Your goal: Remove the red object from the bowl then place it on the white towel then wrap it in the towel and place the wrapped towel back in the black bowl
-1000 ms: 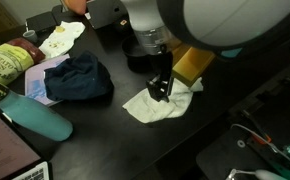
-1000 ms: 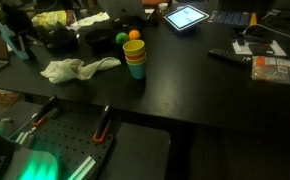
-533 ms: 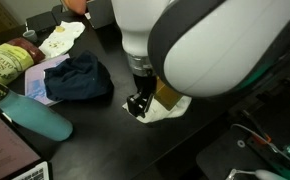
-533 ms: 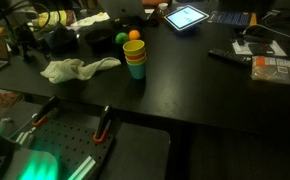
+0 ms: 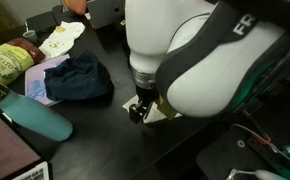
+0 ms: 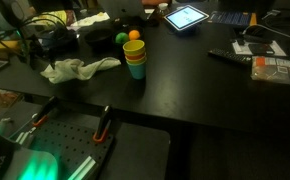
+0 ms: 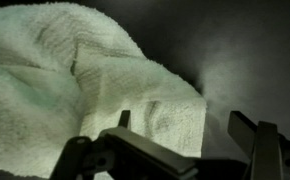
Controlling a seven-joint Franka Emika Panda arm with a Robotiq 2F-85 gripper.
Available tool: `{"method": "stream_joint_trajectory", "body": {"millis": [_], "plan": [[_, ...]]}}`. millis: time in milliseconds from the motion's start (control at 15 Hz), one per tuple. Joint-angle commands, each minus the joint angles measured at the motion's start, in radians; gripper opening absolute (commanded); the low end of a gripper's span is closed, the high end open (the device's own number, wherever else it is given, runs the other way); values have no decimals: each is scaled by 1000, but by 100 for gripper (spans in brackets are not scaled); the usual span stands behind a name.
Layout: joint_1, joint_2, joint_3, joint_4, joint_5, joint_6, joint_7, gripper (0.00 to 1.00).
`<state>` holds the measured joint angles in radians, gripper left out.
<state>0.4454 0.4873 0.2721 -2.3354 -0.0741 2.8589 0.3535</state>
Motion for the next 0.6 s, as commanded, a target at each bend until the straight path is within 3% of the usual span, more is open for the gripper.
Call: {"method": "stream_joint_trajectory", "body": {"millis": [0, 67, 200, 533], "plan": [[5, 29, -12, -9, 29, 54, -53, 100], [2, 37, -9, -7, 34, 61, -59, 75], [-6, 46, -3, -6, 46, 67, -72, 66], [-3, 39, -18, -4, 62, 59, -73, 27]]}}
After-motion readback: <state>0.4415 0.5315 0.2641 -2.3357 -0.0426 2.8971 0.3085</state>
